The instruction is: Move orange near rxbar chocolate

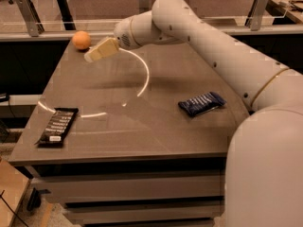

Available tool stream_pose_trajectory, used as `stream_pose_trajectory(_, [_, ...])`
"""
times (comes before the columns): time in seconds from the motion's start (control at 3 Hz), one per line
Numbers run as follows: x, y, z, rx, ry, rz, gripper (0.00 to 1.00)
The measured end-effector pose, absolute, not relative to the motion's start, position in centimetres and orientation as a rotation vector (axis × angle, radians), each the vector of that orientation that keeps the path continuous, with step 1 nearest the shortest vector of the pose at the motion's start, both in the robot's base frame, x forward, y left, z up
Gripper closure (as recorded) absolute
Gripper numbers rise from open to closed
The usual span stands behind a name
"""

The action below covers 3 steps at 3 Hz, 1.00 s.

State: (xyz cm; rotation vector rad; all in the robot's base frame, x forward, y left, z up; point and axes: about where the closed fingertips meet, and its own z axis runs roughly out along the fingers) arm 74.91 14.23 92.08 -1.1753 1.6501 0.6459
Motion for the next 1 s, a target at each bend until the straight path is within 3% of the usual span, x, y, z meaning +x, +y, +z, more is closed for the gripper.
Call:
stream_pose_trajectory(0.33, [78.14,19.10,89.31,-1.120,1.666,0.680,0.00])
stream_pose_trajectory(1.0, [78.74,19.59,89.42,-1.087,1.646,0.664,0.00])
